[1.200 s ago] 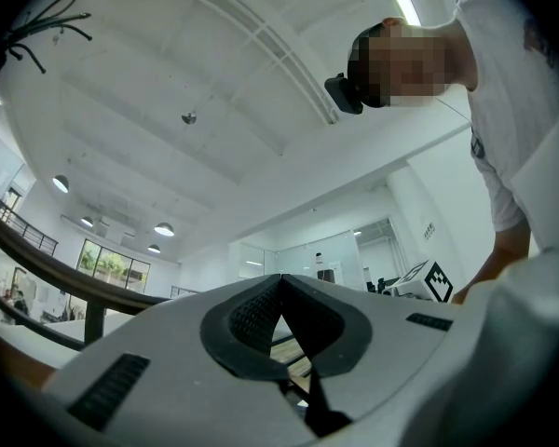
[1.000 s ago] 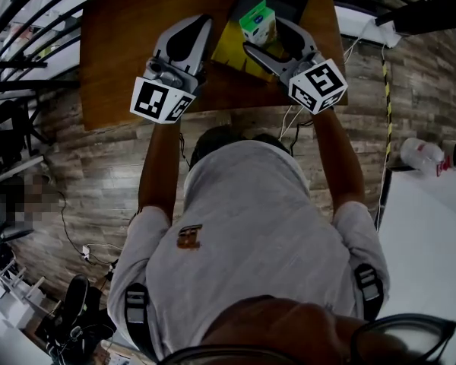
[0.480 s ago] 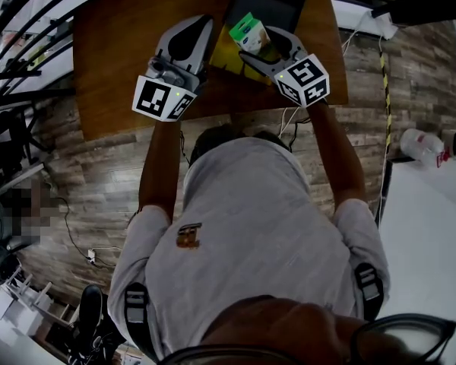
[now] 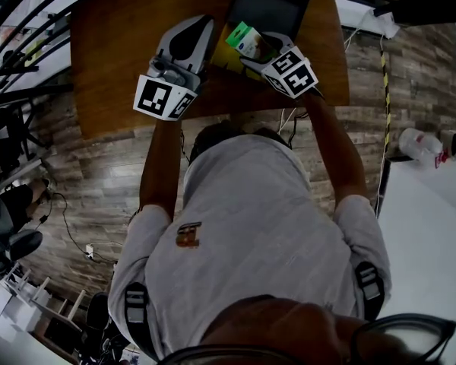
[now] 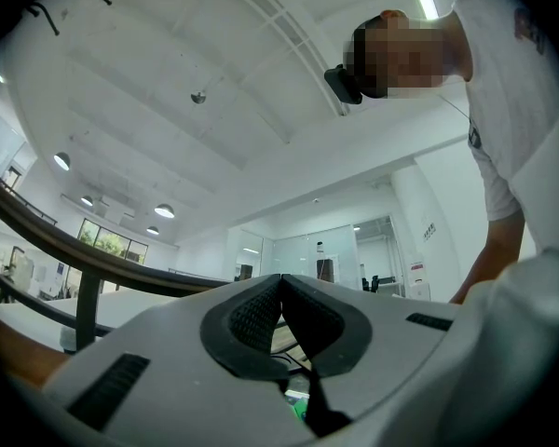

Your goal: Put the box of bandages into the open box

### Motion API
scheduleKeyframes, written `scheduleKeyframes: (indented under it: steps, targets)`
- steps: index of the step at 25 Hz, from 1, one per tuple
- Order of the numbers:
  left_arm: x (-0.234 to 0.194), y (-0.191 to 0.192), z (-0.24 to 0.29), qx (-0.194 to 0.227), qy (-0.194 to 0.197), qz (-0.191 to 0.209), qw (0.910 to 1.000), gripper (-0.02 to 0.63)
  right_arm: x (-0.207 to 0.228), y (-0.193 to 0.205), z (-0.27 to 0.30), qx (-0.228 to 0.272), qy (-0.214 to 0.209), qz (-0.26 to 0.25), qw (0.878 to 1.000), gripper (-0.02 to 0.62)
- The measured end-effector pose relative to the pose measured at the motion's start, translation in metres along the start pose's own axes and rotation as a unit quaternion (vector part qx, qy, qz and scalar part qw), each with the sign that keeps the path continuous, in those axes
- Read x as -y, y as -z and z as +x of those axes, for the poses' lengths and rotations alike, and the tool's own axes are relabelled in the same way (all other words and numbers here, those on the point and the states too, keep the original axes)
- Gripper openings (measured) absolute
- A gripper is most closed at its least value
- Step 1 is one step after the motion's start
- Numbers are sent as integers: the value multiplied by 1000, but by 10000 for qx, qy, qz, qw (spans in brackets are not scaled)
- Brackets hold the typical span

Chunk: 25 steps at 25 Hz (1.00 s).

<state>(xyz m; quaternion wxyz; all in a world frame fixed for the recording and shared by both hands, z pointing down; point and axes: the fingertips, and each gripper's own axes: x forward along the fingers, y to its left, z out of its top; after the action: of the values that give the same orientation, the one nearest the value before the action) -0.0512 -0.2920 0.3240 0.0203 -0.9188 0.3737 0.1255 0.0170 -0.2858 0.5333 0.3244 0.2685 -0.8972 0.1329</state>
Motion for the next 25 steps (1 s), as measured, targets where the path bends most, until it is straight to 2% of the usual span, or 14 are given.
scheduleKeyframes:
  steps: [13, 21, 25]
  targets:
    - [-26, 6, -12, -84, -168, -36, 9998, 20, 1, 37, 46, -1435, -126, -336, 9890, 328]
    - [-35, 8, -20, -105, -264, -43, 9996, 20, -1, 55, 63, -2011, -264, -344, 9786, 328]
    - [-40, 10, -23, -128, -309, -50, 9994, 20, 0, 57, 71, -2067, -306, -320, 9774, 328]
